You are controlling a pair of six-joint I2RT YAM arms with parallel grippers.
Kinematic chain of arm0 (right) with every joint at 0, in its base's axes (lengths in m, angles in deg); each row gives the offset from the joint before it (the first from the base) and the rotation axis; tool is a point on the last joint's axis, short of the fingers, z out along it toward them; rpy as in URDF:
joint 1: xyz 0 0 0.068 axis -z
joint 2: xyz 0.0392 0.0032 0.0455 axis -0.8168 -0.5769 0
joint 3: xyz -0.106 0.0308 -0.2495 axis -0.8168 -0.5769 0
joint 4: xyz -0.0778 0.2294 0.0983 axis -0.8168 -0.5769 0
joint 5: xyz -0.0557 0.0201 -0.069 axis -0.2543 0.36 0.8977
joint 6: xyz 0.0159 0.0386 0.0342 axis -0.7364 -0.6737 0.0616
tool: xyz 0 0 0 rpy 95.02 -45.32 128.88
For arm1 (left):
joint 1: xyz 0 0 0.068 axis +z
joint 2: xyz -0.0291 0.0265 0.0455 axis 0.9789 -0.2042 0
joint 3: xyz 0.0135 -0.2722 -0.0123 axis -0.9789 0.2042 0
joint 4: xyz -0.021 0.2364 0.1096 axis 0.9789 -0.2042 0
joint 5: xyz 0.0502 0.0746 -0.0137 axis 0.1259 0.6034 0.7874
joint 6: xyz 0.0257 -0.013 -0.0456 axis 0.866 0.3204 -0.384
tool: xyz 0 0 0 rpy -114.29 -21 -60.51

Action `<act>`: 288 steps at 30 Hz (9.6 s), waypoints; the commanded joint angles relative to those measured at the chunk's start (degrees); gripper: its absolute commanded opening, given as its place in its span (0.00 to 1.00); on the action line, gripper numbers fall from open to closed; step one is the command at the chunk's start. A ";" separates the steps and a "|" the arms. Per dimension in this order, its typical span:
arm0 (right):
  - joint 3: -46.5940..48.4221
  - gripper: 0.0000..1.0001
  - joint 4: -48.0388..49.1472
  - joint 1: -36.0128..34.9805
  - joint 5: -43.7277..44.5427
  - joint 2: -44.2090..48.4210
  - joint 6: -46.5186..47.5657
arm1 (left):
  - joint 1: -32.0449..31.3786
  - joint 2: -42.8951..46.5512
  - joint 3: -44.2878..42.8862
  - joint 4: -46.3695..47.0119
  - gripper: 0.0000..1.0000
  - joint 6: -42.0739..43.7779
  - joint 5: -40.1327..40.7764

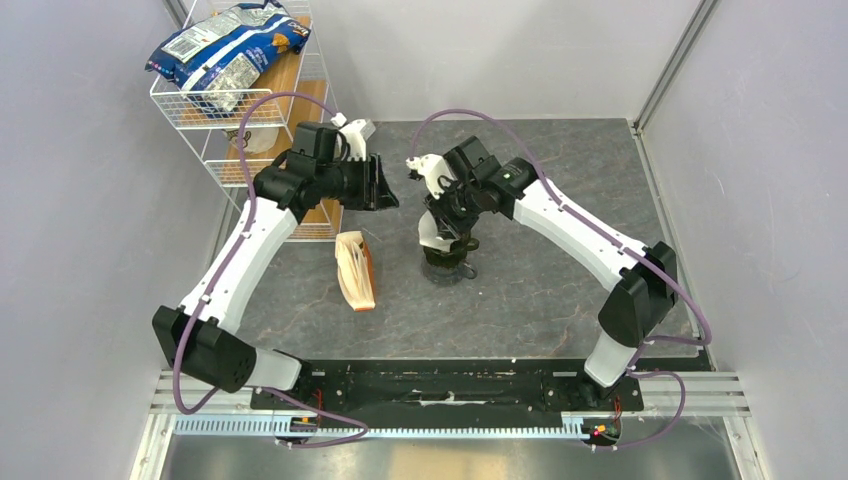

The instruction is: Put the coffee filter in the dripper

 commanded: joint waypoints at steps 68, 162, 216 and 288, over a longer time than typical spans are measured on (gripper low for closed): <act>2.22 0.34 1.39 -3.52 9.78 -4.66 9.63 | 5.29 3.12 -1.14 4.00 0.54 -1.59 -3.61; 8.83 0.25 -3.95 11.83 -10.13 1.95 -4.83 | -10.75 -1.22 2.15 12.03 0.02 8.47 -3.99; 5.83 0.64 1.87 9.59 -8.66 5.71 -14.47 | -16.16 4.53 4.60 22.82 0.02 -5.76 20.61; 0.86 0.86 5.38 10.38 -9.50 14.67 -11.83 | -16.95 -1.06 6.69 18.63 0.02 -10.69 16.06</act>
